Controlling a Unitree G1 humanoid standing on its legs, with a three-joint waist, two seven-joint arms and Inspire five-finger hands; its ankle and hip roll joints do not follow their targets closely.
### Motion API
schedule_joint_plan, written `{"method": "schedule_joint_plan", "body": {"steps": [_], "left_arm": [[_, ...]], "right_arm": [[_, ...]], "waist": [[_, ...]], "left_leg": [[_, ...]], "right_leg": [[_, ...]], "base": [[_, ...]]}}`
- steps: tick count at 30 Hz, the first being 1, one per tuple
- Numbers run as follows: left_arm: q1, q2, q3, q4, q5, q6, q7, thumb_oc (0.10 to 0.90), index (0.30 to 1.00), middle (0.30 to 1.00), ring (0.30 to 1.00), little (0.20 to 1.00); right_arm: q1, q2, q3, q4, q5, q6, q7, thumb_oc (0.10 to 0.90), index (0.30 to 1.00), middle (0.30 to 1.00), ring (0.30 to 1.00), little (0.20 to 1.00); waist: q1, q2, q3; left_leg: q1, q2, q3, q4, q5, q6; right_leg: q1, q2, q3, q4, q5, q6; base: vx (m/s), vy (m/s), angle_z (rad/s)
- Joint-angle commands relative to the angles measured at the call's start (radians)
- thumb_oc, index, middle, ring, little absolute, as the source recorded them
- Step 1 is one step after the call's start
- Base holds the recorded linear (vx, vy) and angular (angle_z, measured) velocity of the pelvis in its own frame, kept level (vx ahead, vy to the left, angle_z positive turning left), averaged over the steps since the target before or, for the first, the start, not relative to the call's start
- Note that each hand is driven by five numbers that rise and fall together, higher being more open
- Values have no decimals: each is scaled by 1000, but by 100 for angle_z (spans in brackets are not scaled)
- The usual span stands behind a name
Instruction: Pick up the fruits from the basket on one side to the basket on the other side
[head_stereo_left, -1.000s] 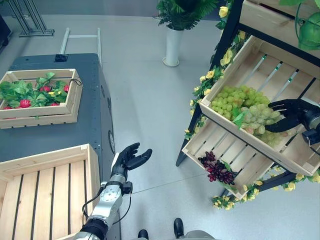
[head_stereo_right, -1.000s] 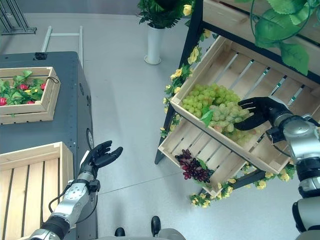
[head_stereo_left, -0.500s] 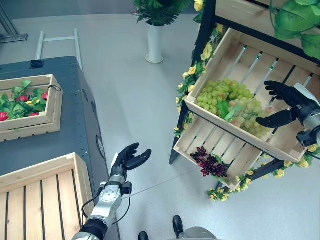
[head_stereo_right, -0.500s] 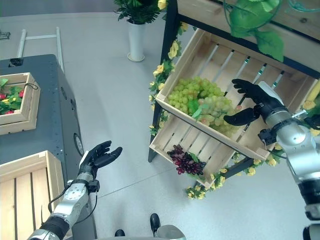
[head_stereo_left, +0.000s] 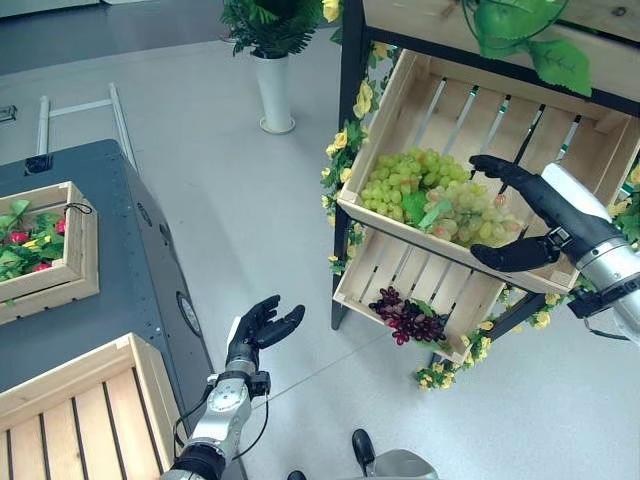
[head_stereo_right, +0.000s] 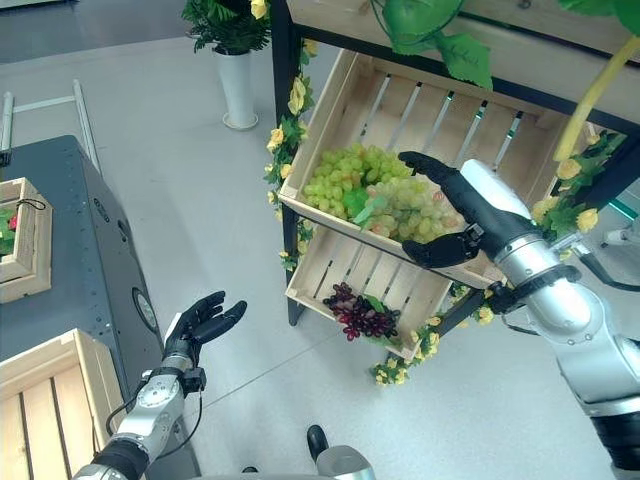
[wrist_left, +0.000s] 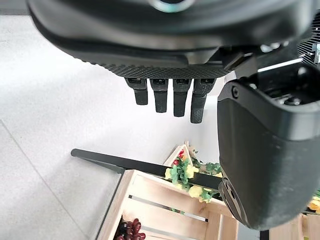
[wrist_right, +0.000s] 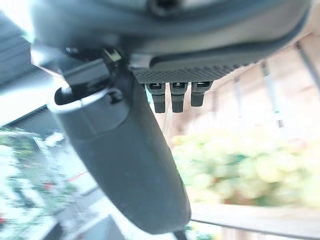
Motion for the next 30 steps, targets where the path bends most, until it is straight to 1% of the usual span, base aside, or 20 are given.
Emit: {"method": "schedule_joint_plan", "body": {"steps": [1,2,5,7,9,11,12,13,14,16,17,18,21,23,25,26,27,28,29,30], "left_arm": [[-69,7,-8,53,20,-134,18,800,900,900,900,900],[-64,-9,-14,68,14,-131,21,800,900,900,900,900],[-51,-39,-33,96,31,-138,25,800,900,900,900,900],[-39,-58,-50,109,35,-140,35,800,900,900,900,900],[-32,-69,-61,125,41,-146,44,800,900,900,900,900],[-29,-77,-71,138,46,-144,53,800,900,900,900,900],[-28,-82,-78,151,49,-148,59,800,900,900,900,900],[-27,-84,-80,155,50,-148,62,800,900,900,900,900],[-23,-87,-85,160,53,-146,65,800,900,900,900,900],[-20,-90,-97,175,60,-145,76,800,900,900,900,900],[-19,-90,-98,177,63,-143,78,800,900,900,900,900],[-17,-90,-106,190,68,-145,81,800,900,900,900,900],[-13,-88,-112,214,72,-141,96,800,900,900,900,900],[-11,-86,-113,220,75,-140,94,800,900,900,900,900],[-3,-87,-119,227,76,-139,88,800,900,900,900,900],[0,-87,-122,229,77,-138,85,800,900,900,900,900],[3,-88,-124,234,82,-139,80,800,900,900,900,900],[7,-88,-125,240,82,-137,79,800,900,900,900,900],[8,-88,-125,241,83,-134,79,800,900,900,900,900],[13,-89,-120,251,81,-127,75,800,900,900,900,900]], "right_arm": [[-87,57,-69,-43,-33,-166,-22,800,900,900,900,900],[-89,105,-35,-48,-11,-194,-7,800,900,900,900,900],[-79,191,39,-57,-11,-248,13,800,900,900,900,900],[-74,245,97,-54,3,-299,22,800,900,900,900,900],[-77,294,152,-44,25,-321,51,800,900,900,900,900],[-81,337,208,-31,117,-318,119,800,900,900,900,900],[-85,371,259,-7,129,-316,141,800,900,900,900,900],[-87,380,273,0,151,-308,154,800,900,900,900,900],[-94,411,326,34,169,-301,171,800,900,900,900,900],[-110,451,405,100,175,-286,160,800,900,900,900,900],[-113,456,414,109,185,-279,164,800,900,900,900,900],[-114,478,451,149,186,-266,151,800,900,900,900,900],[-103,538,533,280,192,-253,115,800,900,900,900,900],[-95,554,553,321,189,-248,95,800,900,900,900,900],[-81,578,573,387,202,-229,67,800,900,900,900,900],[-73,590,584,425,205,-230,51,800,900,900,900,900],[-64,603,592,477,210,-246,46,800,900,900,900,900],[-55,613,597,516,238,-237,41,800,900,900,900,900],[-49,619,598,538,241,-242,41,800,900,900,900,900],[-32,642,599,620,238,-253,25,800,900,900,900,900]], "waist": [[31,-10,-76],[37,-7,-78],[49,-3,-79],[60,1,-78],[68,4,-78],[78,6,-76],[87,7,-75],[90,7,-74],[101,8,-74],[119,10,-73],[121,10,-73],[129,12,-72],[149,18,-74],[153,20,-74],[159,24,-73],[161,25,-72],[165,27,-71],[168,29,-71],[169,30,-71],[172,33,-71]], "left_leg": [[-21,-32,-11,9,-87,5],[-20,-33,-12,9,-87,5],[-17,-33,-14,9,-87,5],[-14,-33,-18,9,-87,6],[-14,-34,-22,9,-86,6],[-13,-36,-28,9,-84,6],[-13,-38,-34,9,-82,6],[-13,-38,-36,9,-82,6],[-13,-40,-42,9,-79,6],[-15,-42,-55,9,-76,6],[-15,-42,-57,9,-76,6],[-16,-43,-62,9,-73,5],[-20,-45,-81,9,-67,4],[-21,-46,-86,9,-65,4],[-22,-47,-92,9,-64,5],[-22,-47,-95,9,-63,5],[-23,-48,-100,9,-62,5],[-25,-49,-105,9,-60,6],[-26,-49,-107,9,-60,6],[-27,-51,-113,9,-58,6]], "right_leg": [[35,32,-23,3,-38,-6],[37,31,-27,3,-40,-6],[42,27,-36,3,-42,-6],[47,25,-47,3,-45,-7],[49,22,-58,3,-46,-6],[52,18,-69,4,-48,-7],[55,15,-79,4,-49,-8],[56,14,-83,4,-49,-8],[60,10,-96,4,-51,-9],[62,5,-116,5,-54,-11],[63,4,-119,5,-54,-12],[65,2,-129,5,-55,-13],[69,-4,-154,3,-59,-15],[70,-6,-161,3,-59,-15],[71,-8,-170,4,-61,-17],[72,-8,-175,4,-62,-17],[73,-9,-181,5,-63,-18],[73,-9,-186,5,-64,-19],[74,-9,-188,5,-64,-19],[76,-10,-198,5,-66,-20]], "base": [[0,0,0],[0,0,0],[-1,-37,1],[-3,-45,2],[-8,-43,3],[-7,-45,8],[1,-42,17],[4,-55,19],[0,-52,14],[-5,-54,15],[-3,-49,26],[0,-47,24],[0,-48,21],[-2,-31,16],[-4,-30,15],[-5,-29,13],[-6,-32,18],[-6,-26,14],[-5,-29,12],[-2,-24,5]]}}
